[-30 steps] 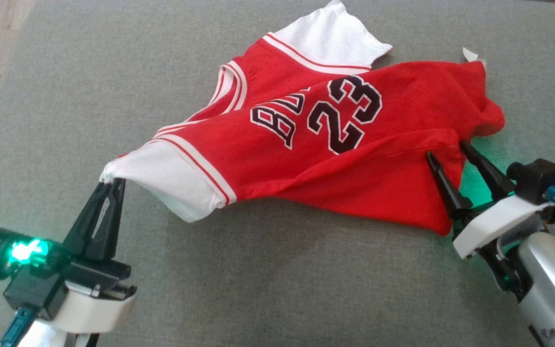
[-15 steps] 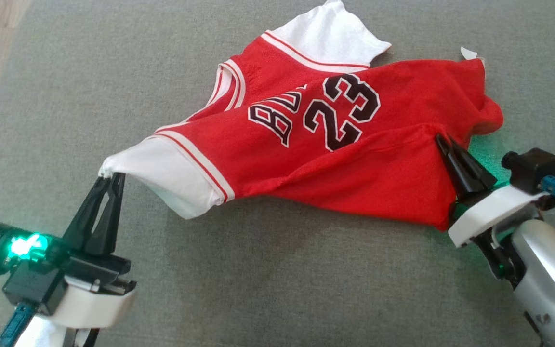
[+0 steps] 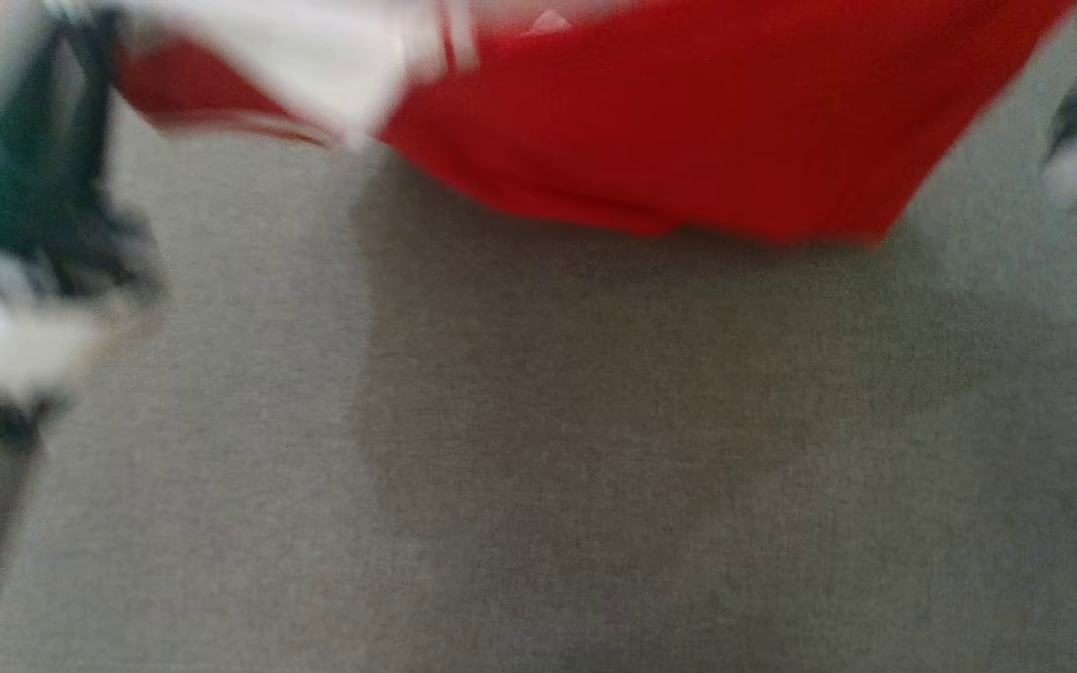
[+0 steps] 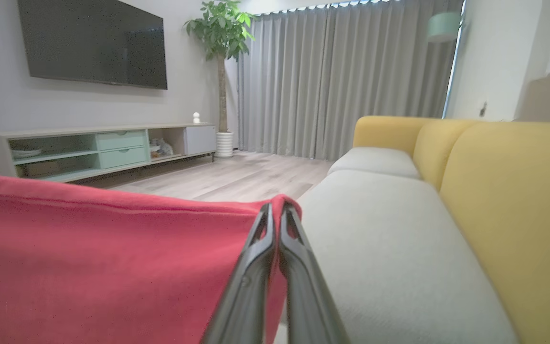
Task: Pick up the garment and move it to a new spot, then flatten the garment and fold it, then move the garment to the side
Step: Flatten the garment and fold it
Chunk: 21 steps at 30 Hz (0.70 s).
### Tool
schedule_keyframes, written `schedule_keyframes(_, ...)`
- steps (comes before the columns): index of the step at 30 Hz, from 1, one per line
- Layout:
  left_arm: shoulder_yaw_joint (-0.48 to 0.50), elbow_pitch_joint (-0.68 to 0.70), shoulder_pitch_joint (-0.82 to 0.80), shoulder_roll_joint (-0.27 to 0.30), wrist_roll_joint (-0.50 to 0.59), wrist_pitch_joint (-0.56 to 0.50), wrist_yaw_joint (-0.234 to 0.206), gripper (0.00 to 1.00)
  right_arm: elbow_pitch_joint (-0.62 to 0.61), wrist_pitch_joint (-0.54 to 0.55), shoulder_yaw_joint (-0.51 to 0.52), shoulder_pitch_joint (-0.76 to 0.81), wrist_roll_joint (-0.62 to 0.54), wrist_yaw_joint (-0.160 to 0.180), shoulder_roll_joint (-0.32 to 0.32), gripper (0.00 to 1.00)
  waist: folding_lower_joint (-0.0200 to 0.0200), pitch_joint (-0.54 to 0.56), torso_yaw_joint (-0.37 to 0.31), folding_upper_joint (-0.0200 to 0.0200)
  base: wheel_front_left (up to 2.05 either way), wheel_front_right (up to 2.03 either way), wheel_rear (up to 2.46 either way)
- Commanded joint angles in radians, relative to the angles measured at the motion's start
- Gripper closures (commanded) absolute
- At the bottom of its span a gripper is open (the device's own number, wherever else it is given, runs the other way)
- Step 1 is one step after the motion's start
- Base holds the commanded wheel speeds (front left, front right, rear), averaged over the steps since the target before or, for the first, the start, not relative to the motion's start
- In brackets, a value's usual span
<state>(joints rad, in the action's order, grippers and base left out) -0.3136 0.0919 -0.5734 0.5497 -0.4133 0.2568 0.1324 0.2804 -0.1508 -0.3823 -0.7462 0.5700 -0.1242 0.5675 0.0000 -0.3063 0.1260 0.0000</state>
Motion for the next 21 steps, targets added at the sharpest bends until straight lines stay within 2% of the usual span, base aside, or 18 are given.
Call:
schedule_keyframes(1, 0.019, -0.008, -0.139, 0.067, -0.042, -0.007, -0.002, 1.00, -0.035, 0.027, 0.004, -0.081, -0.013, -0.007, 0.019, 1.00, 0.0000, -0.050, -0.031, 0.0000, 0.00, 0.00, 0.00)
schedule_keyframes(3, -0.044, -0.090, -0.331, 0.102, -0.091, -0.033, -0.002, 1.00, -0.022, 0.066, 0.010, -0.208, -0.042, -0.007, 0.017, 1.00, 0.0000, -0.098, -0.048, 0.0000, 0.00, 0.00, 0.00)
schedule_keyframes(5, -0.094, -0.187, -0.529, 0.111, -0.120, -0.042, -0.002, 1.00, 0.012, 0.087, 0.021, -0.346, -0.083, -0.007, 0.010, 1.00, 0.0000, -0.152, -0.063, 0.0000, 0.00, 0.00, 0.00)
schedule_keyframes(8, -0.153, -0.348, -0.793, 0.095, -0.094, -0.026, -0.002, 1.00, 0.092, 0.063, 0.058, -0.542, -0.174, -0.007, -0.021, 1.00, 0.0000, -0.220, -0.086, 0.0000, 0.00, 0.00, 0.00)
schedule_keyframes(12, -0.179, -0.507, -1.036, 0.049, -0.029, 0.001, -0.002, 1.00, 0.182, -0.010, 0.126, -0.722, -0.292, -0.007, -0.070, 1.00, 0.0000, -0.275, -0.110, 0.0000, 0.00, 0.00, 0.00)
schedule_keyframes(16, -0.200, -0.509, -1.108, 0.024, -0.016, 0.004, -0.002, 1.00, 0.241, -0.058, 0.167, -0.780, -0.355, -0.007, -0.092, 1.00, 0.0000, -0.296, -0.119, 0.0000, 0.00, 0.00, 0.00)
schedule_keyframes(21, -0.262, -0.437, -0.983, 0.079, -0.055, 0.005, -0.002, 1.00, 0.277, -0.086, 0.156, -0.669, -0.360, -0.007, -0.093, 1.00, 0.0000, -0.287, -0.120, 0.0000, 0.00, 0.00, 0.00)
